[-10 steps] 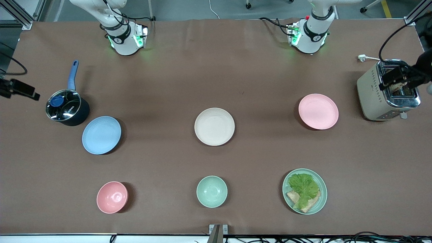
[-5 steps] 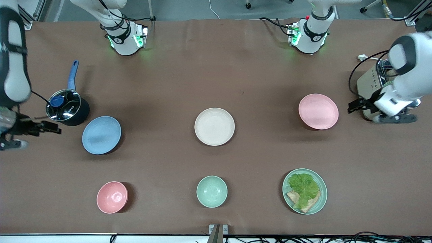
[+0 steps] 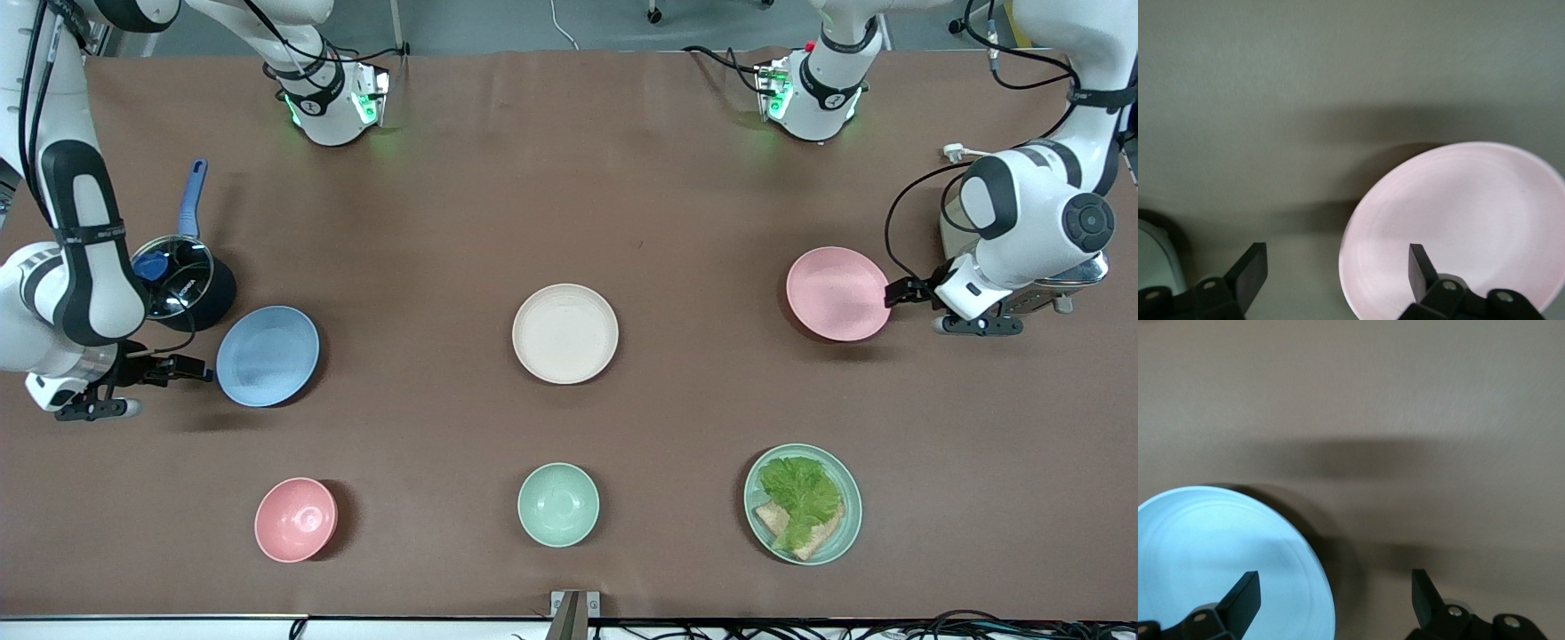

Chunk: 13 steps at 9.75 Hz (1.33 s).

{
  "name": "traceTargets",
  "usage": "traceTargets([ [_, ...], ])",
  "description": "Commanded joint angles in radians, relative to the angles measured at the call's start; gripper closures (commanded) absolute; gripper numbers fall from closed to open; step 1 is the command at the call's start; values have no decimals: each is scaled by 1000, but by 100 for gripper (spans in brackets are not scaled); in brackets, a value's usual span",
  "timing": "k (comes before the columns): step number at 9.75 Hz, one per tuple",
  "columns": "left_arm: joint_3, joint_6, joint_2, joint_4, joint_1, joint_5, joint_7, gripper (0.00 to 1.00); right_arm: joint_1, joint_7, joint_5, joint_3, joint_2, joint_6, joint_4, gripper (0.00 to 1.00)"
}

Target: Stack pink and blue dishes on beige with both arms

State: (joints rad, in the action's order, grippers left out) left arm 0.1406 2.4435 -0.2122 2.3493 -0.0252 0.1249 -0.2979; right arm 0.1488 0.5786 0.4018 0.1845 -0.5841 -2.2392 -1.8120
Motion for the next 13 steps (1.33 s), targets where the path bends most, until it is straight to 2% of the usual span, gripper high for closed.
traceTargets([
  [1, 5, 37, -88, 15, 2, 103, -64, 24, 8, 56, 98, -5, 17, -5, -76, 4],
  [2, 5, 37, -102, 15, -1, 142, -129, 28, 12, 75, 110, -5, 18, -5, -93, 10],
  [4, 7, 37, -130, 15, -18, 282, -284, 50, 15, 76, 120, -4, 17, -2, -112, 30],
  [5, 8, 37, -130, 15, -19, 324, -324, 75, 15, 76, 135, -4, 17, -2, -124, 40],
  [6, 8, 35, -127, 15, -21, 326, -332, 93, 14, 79, 147, -4, 18, 0, -124, 62],
  [7, 8, 35, -125, 15, -24, 326, -333, 100, 18, 84, 153, -2, 17, -2, -122, 83],
  [8, 8, 25, -115, 13, -38, 325, -334, 100, 20, 83, 160, 0, 17, 0, -119, 93],
  [9, 8, 5, -80, 12, -51, 325, -339, 100, 15, 73, 161, 10, 18, 7, -104, 99],
  [10, 8, -68, -15, 10, -51, 325, -348, 100, 0, 63, 161, 39, 20, 28, -86, 99],
  [12, -30, -147, 89, 4, -41, 323, -339, 100, -37, -3, 152, 111, 32, 218, 8, 99],
  [13, -115, -149, 112, 4, -44, 329, -319, 100, -49, -53, 137, 134, 56, 293, 40, 99],
])
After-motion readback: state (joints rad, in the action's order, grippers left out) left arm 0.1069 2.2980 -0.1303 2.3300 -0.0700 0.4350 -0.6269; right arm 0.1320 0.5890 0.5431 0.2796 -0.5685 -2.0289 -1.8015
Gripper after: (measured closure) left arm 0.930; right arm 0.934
